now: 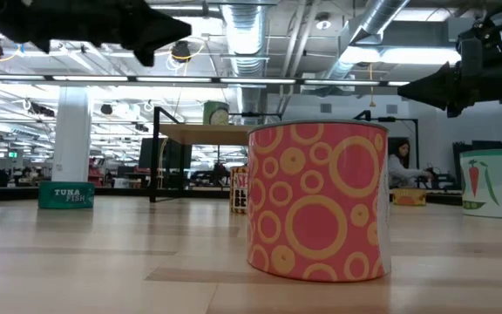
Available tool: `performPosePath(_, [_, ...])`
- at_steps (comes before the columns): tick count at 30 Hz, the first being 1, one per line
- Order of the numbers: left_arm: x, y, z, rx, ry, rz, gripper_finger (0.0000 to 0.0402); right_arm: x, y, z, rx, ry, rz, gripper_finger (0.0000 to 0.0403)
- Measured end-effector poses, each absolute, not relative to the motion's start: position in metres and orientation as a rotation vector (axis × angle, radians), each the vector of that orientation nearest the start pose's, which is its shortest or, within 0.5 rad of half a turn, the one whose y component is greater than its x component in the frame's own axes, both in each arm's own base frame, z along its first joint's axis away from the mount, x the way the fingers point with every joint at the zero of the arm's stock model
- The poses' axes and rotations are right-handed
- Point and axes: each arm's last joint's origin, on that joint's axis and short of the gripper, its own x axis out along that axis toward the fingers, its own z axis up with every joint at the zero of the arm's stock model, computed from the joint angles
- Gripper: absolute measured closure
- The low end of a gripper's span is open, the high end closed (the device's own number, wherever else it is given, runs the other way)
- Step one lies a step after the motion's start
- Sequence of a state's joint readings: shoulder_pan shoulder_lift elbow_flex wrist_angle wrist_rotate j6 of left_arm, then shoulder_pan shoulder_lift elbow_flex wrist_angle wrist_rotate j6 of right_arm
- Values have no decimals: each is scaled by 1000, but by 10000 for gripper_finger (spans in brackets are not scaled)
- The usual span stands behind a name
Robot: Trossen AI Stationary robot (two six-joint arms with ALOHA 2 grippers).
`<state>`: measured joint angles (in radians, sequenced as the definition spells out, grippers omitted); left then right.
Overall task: Pick and place cans onto a shelf
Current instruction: Put the yellow mushroom can on the shelf
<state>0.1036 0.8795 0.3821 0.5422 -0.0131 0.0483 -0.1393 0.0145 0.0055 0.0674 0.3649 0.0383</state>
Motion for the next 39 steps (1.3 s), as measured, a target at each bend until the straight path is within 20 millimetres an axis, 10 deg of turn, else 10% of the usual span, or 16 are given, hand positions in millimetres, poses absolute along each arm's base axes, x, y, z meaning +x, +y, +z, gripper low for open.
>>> performPosePath(6, [174, 21, 238, 49, -65, 193, 393, 91, -27, 181, -276, -74, -597, 354])
performPosePath(18, [168, 20, 235, 96, -63, 196, 393, 84, -26, 206, -255, -313, -631, 354])
performPosePath(31, [168, 20, 235, 24, -71, 192, 393, 78, -49, 176, 67, 182, -1004, 392])
performPosePath(39, [169, 20, 236, 41, -70, 170, 393, 78, -69, 161, 366, 315, -1086, 347])
